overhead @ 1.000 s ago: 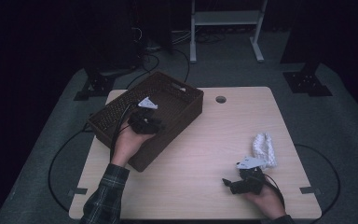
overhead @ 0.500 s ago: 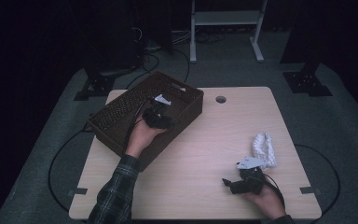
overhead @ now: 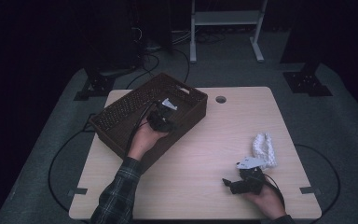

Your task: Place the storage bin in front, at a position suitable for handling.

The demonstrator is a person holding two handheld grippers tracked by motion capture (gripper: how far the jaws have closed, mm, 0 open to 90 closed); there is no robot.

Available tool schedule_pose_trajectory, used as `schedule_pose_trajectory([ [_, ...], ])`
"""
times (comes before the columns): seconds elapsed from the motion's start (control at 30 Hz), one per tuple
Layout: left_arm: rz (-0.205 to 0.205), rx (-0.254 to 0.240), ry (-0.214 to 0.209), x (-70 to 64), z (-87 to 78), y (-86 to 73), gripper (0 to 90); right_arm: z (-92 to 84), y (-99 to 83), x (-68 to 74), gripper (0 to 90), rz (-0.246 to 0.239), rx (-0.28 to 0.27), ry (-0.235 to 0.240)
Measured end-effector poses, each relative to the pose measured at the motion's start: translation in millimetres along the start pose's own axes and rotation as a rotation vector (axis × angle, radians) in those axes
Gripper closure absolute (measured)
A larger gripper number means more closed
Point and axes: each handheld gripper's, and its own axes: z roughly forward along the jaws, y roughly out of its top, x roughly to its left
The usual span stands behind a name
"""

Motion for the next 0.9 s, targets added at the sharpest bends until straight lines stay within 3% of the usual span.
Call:
schedule_pose_trajectory([
  [0.4,0.056,-0.005,-0.058,-37.7,4.0,3.2,78.4,0.0,0.0,0.1,11.7,0.001,0.001,-0.001],
  [0.6,0.062,-0.014,-0.087,-54.0,7.2,5.3,78.1,0.0,0.0,0.1,11.7,0.002,0.001,0.0],
  [0.73,0.072,-0.016,-0.094,-59.3,7.6,5.5,78.0,0.0,0.0,0.2,11.7,0.003,0.001,0.0],
  [0.9,0.064,-0.027,-0.11,-56.4,6.3,3.8,76.9,0.0,0.0,0.2,11.7,0.003,0.001,0.0],
])
